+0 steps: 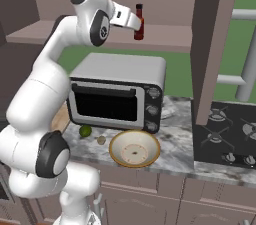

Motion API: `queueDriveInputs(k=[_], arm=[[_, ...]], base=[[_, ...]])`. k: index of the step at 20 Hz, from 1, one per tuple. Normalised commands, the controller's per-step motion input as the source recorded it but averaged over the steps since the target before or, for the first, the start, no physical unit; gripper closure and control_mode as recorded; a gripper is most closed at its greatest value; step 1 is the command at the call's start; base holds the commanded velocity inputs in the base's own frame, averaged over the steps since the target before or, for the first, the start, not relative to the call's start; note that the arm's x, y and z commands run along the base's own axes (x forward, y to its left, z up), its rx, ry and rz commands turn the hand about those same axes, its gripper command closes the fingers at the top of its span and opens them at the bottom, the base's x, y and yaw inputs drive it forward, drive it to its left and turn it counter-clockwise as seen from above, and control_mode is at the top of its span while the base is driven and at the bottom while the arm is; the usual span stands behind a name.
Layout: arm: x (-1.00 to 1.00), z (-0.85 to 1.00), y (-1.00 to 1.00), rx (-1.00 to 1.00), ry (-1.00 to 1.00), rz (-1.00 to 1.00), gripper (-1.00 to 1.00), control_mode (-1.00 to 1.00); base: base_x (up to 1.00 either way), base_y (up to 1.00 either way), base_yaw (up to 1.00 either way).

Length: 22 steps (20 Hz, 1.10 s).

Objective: Open the cabinet. Place the bowl and condiment on the counter. Then place the lime and garlic on the cutting board.

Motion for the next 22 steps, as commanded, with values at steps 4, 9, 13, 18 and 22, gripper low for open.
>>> queueDriveInputs(k=[4,9,13,18,22], arm=[[0.28,0.0,-0.05,0.01,-0.01,0.0,-1.0,-1.0],[0.28,0.0,-0.05,0.01,0.0,0.0,-1.0,-1.0],[0.23,0.0,-0.06,0.0,0.0,0.0,-1.0,-1.0],[0.21,0.0,-0.08,0.0,0.0,0.0,-1.0,-1.0],[0.13,0.0,-0.16,0.02,0.0,0.0,-1.0,-1.0]], base=[[0.0,0.0,0.0],[0.0,0.0,0.0],[0.0,0.0,0.0],[0.0,0.0,0.0],[0.0,0.0,0.0]])
